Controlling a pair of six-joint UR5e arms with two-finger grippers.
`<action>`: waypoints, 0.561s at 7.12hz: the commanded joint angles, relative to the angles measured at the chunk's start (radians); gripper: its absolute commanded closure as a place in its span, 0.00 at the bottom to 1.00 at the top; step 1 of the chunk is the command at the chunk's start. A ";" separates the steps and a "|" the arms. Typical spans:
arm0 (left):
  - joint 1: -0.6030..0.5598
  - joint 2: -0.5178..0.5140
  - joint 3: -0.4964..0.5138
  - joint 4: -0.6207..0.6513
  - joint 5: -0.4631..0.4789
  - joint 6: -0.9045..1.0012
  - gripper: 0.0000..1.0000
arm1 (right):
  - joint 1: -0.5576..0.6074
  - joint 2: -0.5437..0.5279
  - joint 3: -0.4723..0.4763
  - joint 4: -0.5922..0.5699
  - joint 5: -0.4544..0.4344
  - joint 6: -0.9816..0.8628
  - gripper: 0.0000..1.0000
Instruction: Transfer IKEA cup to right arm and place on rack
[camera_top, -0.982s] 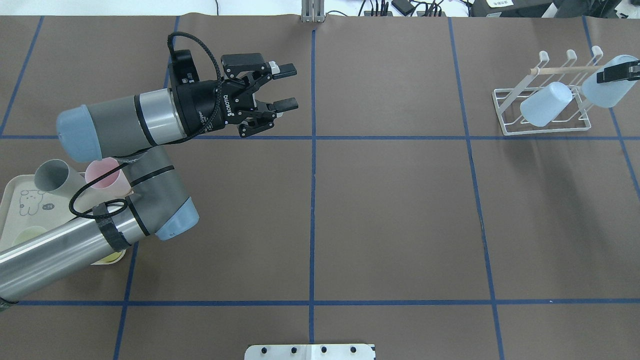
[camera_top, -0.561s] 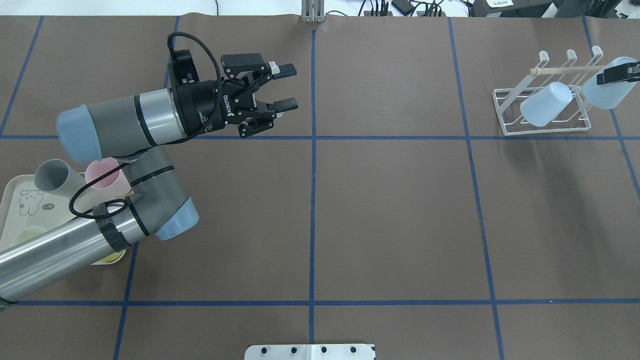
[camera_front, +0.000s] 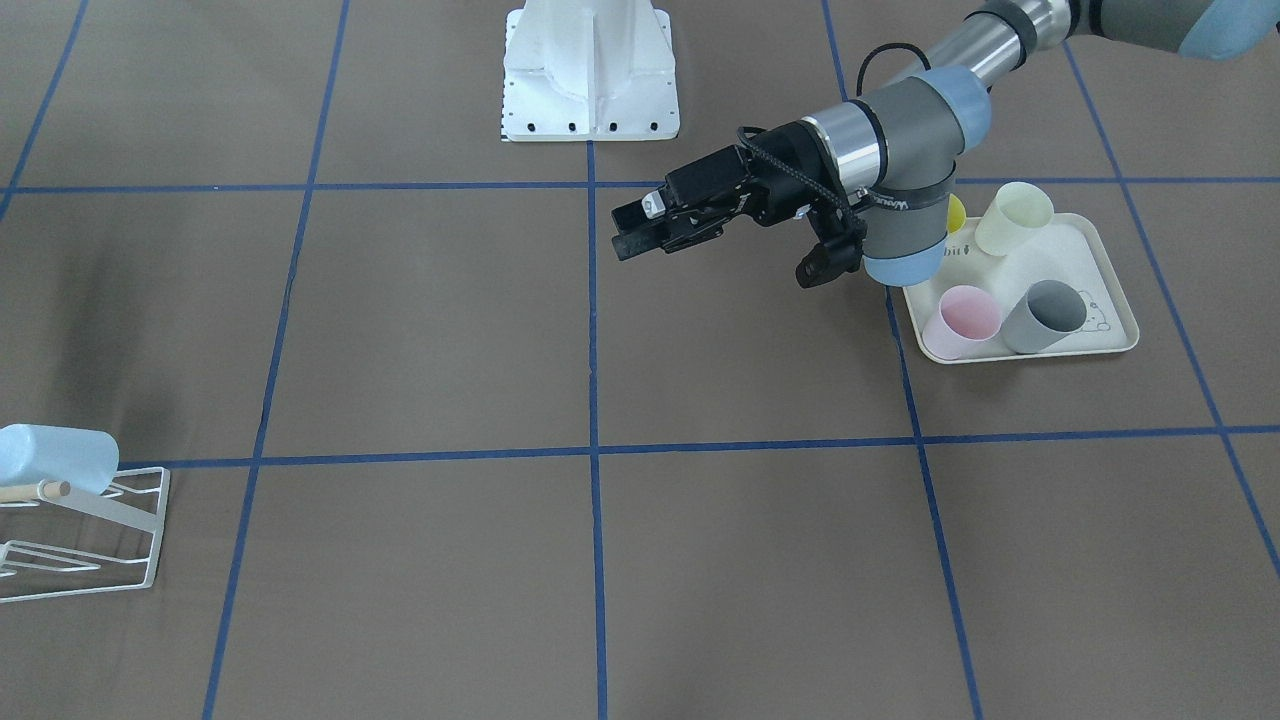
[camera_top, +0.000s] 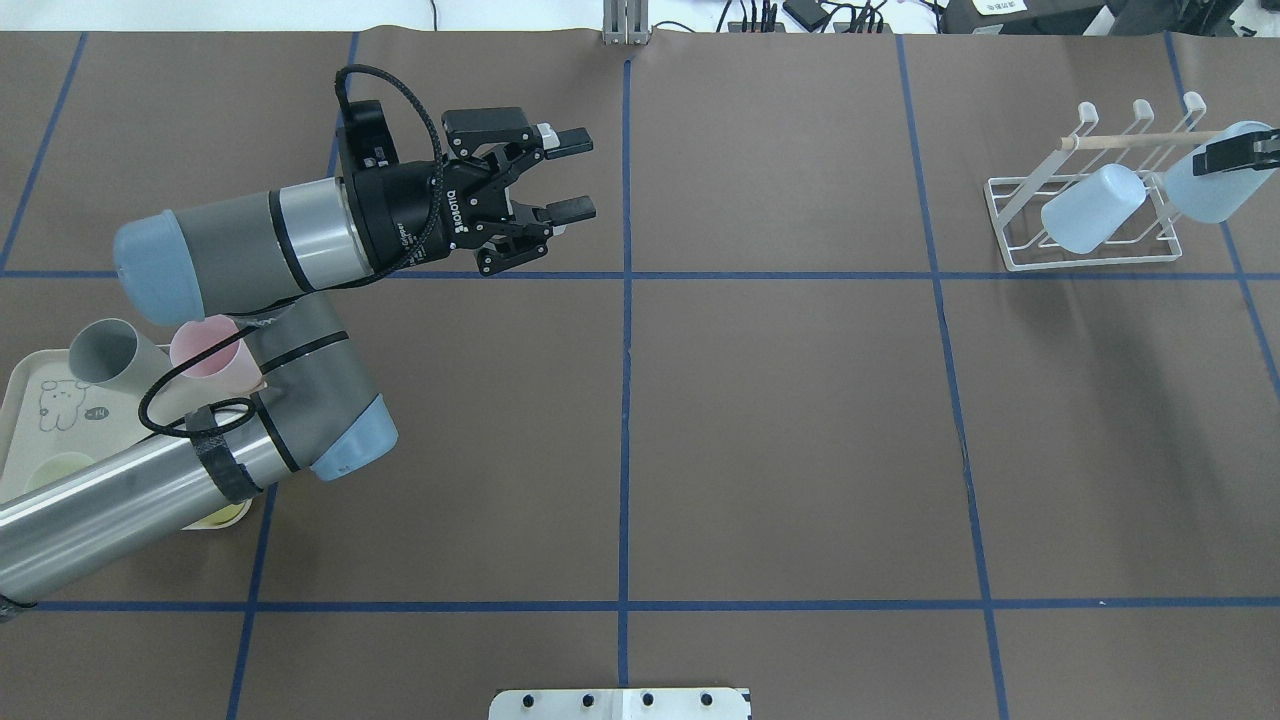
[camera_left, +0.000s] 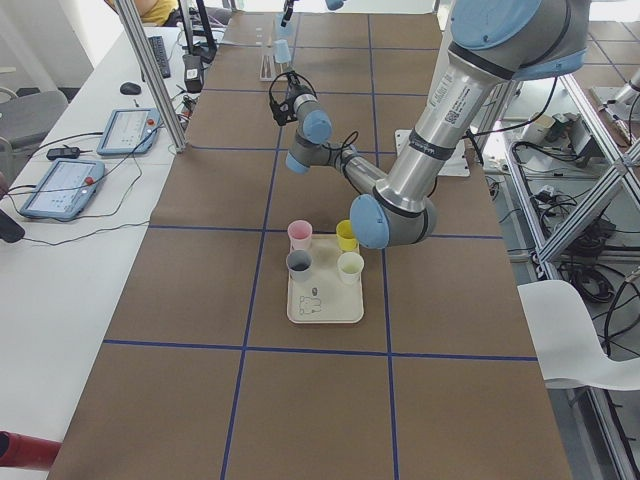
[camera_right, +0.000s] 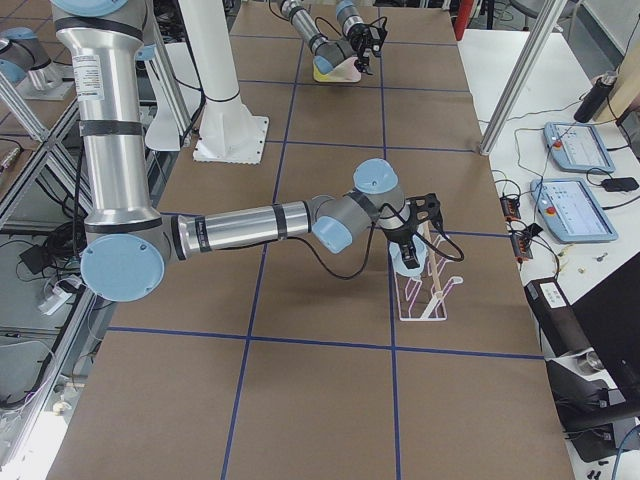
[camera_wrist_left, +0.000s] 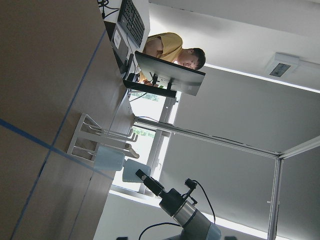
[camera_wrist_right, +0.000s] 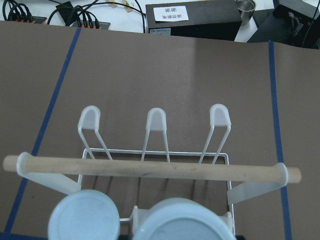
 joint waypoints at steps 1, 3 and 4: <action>0.000 0.000 0.001 0.000 0.000 0.000 0.30 | -0.007 0.004 -0.011 0.001 0.000 0.001 1.00; 0.000 0.000 0.001 0.000 0.000 0.000 0.30 | -0.007 0.013 0.000 -0.005 0.040 -0.001 1.00; 0.000 0.000 0.001 0.000 0.000 0.000 0.30 | -0.007 0.016 0.000 -0.005 0.062 -0.001 1.00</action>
